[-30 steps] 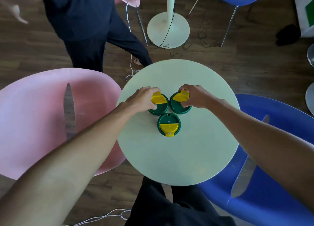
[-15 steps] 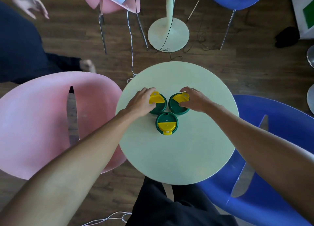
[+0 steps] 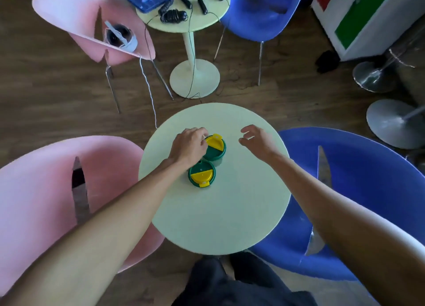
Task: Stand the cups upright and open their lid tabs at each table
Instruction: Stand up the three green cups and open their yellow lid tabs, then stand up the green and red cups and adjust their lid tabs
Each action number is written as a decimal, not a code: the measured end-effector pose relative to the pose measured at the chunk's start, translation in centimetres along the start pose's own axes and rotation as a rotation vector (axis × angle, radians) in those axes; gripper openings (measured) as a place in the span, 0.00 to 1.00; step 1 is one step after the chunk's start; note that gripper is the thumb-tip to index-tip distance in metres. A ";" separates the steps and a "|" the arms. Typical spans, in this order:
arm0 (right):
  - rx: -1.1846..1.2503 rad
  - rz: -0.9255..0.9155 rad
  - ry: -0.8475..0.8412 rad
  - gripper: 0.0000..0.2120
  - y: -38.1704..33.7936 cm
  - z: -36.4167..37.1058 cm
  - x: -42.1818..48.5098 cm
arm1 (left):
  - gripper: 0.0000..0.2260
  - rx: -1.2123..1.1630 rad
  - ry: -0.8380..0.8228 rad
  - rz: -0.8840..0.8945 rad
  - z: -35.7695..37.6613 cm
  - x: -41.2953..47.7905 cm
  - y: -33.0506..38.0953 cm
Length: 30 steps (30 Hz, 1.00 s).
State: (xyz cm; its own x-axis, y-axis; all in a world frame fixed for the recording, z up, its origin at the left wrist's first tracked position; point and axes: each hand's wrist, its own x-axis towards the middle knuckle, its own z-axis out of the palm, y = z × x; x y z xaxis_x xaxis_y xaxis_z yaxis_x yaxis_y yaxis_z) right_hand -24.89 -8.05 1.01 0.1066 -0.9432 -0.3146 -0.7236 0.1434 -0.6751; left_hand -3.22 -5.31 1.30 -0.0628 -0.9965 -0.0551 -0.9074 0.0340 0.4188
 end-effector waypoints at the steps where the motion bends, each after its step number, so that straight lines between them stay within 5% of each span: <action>1: 0.010 0.017 0.044 0.16 0.4 -0.9 -1.1 | 0.11 -0.001 -0.008 0.038 0.0 0.3 1.2; 17: 0.313 0.485 0.848 0.11 14.6 -17.3 -31.9 | 0.14 -0.028 -0.278 0.820 3.8 -8.0 35.5; 30: 0.319 0.650 1.203 0.11 34.2 -34.0 -54.8 | 0.11 -0.075 -0.392 1.162 14.8 -21.9 68.7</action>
State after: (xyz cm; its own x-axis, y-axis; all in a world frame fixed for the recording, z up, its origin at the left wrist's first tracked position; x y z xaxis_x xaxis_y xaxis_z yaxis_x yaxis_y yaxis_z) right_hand -78.70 38.36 17.85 -0.9418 -0.3355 0.0216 -0.2164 0.5556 -0.8028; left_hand -70.32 20.00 17.81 -0.9504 -0.2861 0.1221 -0.2036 0.8689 0.4512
